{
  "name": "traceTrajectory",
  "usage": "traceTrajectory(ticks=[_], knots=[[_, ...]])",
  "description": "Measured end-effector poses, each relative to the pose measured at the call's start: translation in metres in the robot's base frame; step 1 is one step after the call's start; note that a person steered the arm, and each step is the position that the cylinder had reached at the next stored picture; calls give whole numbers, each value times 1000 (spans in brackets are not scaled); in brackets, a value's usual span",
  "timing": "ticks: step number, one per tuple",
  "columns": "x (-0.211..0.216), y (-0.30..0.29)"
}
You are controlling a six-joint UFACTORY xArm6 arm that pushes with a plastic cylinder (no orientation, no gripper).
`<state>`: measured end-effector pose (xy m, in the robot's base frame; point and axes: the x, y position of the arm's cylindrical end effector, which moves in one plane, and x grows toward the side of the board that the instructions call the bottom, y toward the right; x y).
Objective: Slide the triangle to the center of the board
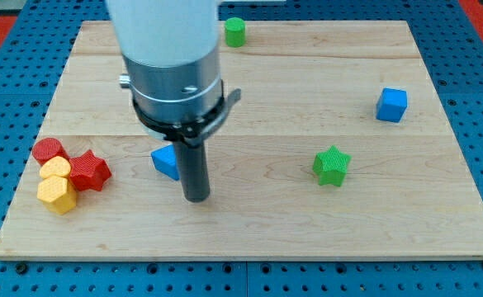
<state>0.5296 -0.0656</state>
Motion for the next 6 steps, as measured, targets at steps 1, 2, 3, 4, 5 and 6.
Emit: traceTrajectory(ticks=[1,2,3,4,5,6], knots=[[-67,0],[-38,12],[19,1],[-13,-40],[-45,-6],[-98,-2]])
